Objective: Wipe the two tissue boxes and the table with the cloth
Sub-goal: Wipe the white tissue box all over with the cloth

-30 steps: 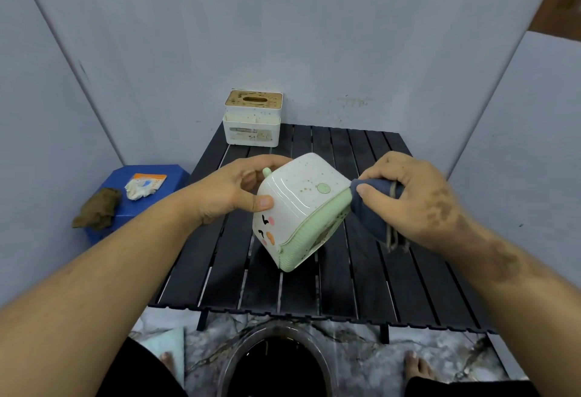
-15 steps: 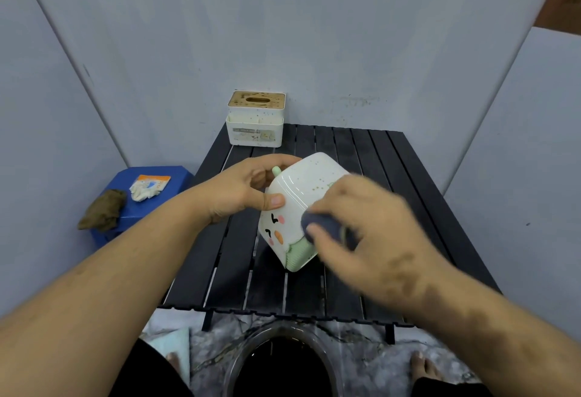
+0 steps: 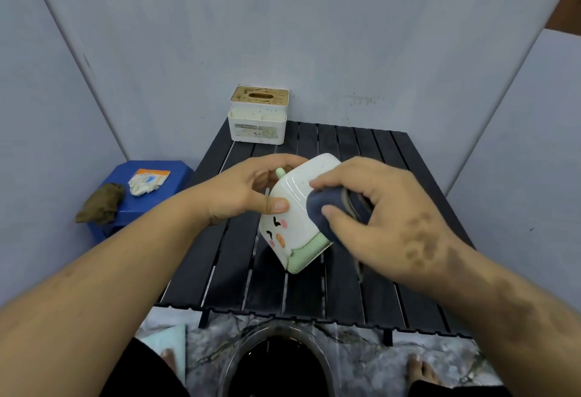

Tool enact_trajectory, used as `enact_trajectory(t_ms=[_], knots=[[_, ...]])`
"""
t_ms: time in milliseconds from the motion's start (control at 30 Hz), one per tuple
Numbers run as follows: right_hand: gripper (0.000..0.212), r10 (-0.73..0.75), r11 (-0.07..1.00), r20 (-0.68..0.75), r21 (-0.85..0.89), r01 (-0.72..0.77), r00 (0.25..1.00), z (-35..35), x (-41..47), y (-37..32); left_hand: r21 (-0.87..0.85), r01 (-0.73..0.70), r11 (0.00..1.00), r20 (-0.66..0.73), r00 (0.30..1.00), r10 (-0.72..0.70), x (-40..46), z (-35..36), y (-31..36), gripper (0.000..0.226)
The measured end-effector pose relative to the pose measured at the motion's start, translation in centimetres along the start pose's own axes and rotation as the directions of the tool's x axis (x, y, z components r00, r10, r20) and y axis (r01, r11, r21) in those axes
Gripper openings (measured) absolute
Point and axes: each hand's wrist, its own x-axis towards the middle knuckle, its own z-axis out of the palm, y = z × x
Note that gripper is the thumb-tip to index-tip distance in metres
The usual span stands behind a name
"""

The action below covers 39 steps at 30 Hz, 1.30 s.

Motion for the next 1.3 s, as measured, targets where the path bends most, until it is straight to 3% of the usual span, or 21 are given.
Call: enact_trajectory(t_ms=[133,233,333,467,533,700,767,867,933,1033,1133,1300], knots=[[0.026,0.183,0.978,-0.027,0.102,-0.179,0.983,-1.9,1.7,2.4,-0.009,-0.001,1.0,0.022,1.0,0.001,-0.1,-0.2,0.2,0.071],[0.022,0.255,0.967,-0.07,0.025,-0.254,0.964,-2.8,2.0,4.8,-0.005,-0.002,1.0,0.015,1.0,0.002,-0.2,-0.2,0.1,0.073],[0.022,0.072,0.996,-0.109,-0.043,-0.077,0.991,-1.8,1.0,3.5,0.001,-0.009,1.0,0.032,0.999,0.009,-0.1,0.2,0.2,0.073],[0.023,-0.216,0.969,0.096,-0.102,0.225,0.972,0.0,-0.1,0.6,0.007,-0.019,1.0,0.046,0.999,0.019,-0.2,0.5,0.4,0.073],[0.024,-0.211,0.969,0.116,-0.106,0.223,0.971,-0.8,0.4,1.6,0.0,-0.016,1.0,0.056,0.998,0.016,-0.2,0.5,0.6,0.072],[0.021,-0.019,1.0,-0.014,-0.02,0.019,1.0,-3.2,0.9,4.7,0.007,-0.009,1.0,0.068,0.998,0.008,0.0,0.5,0.9,0.07],[0.019,-0.09,0.994,0.007,-0.055,0.091,0.996,-2.5,0.5,3.7,-0.001,-0.012,1.0,0.067,0.998,0.012,0.1,0.7,0.8,0.071],[0.022,-0.27,0.951,0.158,-0.108,0.288,0.95,-0.6,-0.4,1.2,0.024,-0.017,1.0,0.065,0.998,0.015,0.3,0.9,0.7,0.072],[0.021,-0.307,0.935,0.22,-0.114,0.337,0.926,-0.5,-0.2,1.2,0.029,-0.016,0.999,0.069,0.998,0.014,0.3,0.8,0.9,0.072],[0.021,-0.123,0.992,0.07,-0.027,0.125,0.99,-2.2,0.7,4.1,-0.003,0.0,1.0,0.08,0.997,0.0,0.1,0.5,1.0,0.073],[0.026,0.078,0.997,-0.074,0.03,-0.076,0.994,-2.9,0.5,5.7,0.009,0.002,1.0,0.071,0.997,-0.002,0.1,0.5,0.8,0.072],[0.022,-0.12,0.992,-0.078,0.031,0.122,0.99,1.2,-1.2,1.2,0.02,-0.009,1.0,0.043,0.999,0.008,0.2,0.6,0.6,0.073]])
